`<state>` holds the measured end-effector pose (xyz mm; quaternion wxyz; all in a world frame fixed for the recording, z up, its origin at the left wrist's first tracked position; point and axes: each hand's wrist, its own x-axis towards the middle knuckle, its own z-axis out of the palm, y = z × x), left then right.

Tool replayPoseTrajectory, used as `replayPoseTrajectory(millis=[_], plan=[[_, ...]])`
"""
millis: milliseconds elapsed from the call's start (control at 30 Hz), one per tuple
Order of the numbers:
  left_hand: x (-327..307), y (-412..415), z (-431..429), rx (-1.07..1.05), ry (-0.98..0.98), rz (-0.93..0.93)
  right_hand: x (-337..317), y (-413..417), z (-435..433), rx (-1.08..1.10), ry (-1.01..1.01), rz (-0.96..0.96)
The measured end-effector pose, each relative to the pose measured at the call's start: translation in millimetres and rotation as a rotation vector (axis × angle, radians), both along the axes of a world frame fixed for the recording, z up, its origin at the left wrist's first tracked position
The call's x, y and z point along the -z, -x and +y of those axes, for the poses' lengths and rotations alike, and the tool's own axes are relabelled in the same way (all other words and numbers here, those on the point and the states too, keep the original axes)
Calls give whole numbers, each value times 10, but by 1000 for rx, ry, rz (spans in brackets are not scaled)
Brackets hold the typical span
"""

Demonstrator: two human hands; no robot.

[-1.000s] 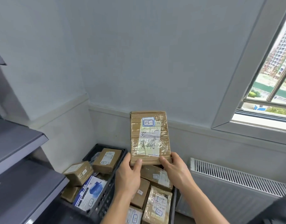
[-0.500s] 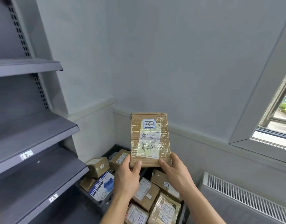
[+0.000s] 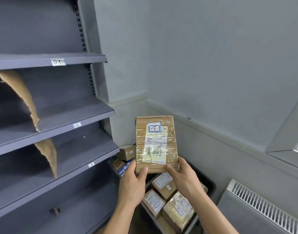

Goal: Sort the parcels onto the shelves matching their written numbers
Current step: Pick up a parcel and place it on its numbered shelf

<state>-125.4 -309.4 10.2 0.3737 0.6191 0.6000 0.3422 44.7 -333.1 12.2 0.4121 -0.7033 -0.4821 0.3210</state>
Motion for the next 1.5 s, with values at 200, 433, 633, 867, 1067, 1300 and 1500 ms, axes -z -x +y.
replayPoseTrajectory(millis=[200, 433, 633, 867, 1067, 1300, 1500], plan=[[12, 475, -259, -128, -52, 2, 5, 465, -75, -133, -3, 9], [45, 1214, -550, -257, -76, -54, 47, 1197, -90, -283, -17, -4], [106, 2058, -818, -374, -40, -78, 112, 2067, -177, -416, 0, 14], [305, 2838, -1223, -502, -17, -124, 279, 2889, -340, -536, 21, 18], [451, 3318, -1486, -610, -4, -147, 420, 3436, -454, -633, 55, 22], [578, 3647, -1611, -735, 18, -158, 522, 3883, -398, -752, 93, -12], [666, 3784, -1565, -860, 56, -121, 632, 4156, -163, -889, 135, -64]])
